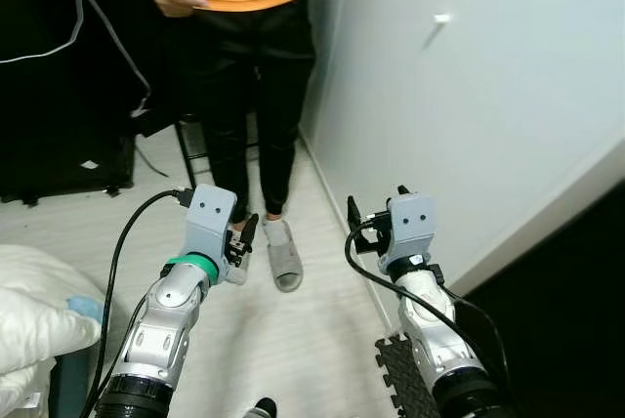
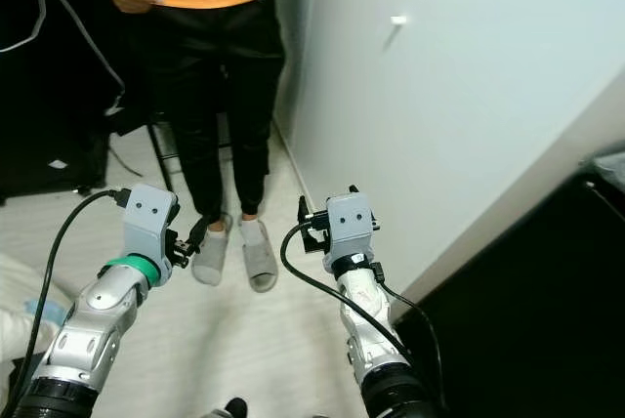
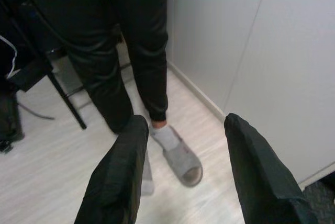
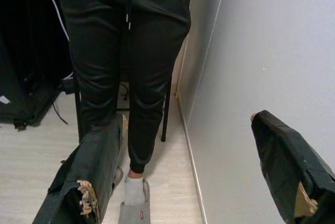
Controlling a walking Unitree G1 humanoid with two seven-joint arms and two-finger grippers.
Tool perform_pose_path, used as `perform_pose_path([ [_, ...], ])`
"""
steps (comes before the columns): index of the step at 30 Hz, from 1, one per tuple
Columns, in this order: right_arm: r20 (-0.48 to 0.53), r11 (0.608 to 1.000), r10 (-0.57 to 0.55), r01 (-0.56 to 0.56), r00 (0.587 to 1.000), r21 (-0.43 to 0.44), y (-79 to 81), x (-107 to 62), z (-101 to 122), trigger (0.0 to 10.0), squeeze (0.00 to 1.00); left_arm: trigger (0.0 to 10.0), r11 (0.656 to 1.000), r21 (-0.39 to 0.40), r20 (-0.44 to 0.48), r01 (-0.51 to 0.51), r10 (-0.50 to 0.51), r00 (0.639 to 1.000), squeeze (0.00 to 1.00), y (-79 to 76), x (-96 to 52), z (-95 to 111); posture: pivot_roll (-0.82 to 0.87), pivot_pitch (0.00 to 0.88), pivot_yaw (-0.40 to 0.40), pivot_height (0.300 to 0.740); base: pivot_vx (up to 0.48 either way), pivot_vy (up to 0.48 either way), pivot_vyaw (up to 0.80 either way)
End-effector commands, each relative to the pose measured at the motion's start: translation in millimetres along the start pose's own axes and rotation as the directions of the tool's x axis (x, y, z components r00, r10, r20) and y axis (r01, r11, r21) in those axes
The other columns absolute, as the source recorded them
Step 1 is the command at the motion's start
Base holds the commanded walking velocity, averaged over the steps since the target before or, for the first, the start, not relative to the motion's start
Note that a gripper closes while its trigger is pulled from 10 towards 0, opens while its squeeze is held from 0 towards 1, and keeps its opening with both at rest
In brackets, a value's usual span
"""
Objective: Clean up the room
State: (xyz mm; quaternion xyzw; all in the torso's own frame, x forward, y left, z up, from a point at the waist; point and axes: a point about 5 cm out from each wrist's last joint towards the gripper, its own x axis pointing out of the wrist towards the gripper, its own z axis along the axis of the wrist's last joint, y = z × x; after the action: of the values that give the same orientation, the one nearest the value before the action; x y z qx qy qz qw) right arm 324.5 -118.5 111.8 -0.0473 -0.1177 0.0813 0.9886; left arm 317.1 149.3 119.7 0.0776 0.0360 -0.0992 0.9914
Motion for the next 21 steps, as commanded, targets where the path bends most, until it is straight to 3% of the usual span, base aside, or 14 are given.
perform_pose_path([
  [1, -0.030, 1.000, 0.006, -0.007, 1.000, -0.026, -0.7, -4.9, -6.1, 10.0, 0.00, 10.0, 1.000, -0.004, -0.026, 0.009, -0.009, 1.000, 0.00, -2.0, -1.5, -5.4, 0.04, 0.124, -0.034, 0.726, 0.000, 0.000, 0.70],
  [21, -0.036, 0.999, 0.019, -0.021, 0.999, -0.045, -1.0, -7.9, -7.3, 10.0, 0.00, 10.0, 1.000, -0.008, -0.013, 0.022, -0.022, 1.000, 0.00, -7.7, 0.5, -1.6, 0.03, 0.135, -0.034, 0.726, 0.000, 0.000, 0.69],
])
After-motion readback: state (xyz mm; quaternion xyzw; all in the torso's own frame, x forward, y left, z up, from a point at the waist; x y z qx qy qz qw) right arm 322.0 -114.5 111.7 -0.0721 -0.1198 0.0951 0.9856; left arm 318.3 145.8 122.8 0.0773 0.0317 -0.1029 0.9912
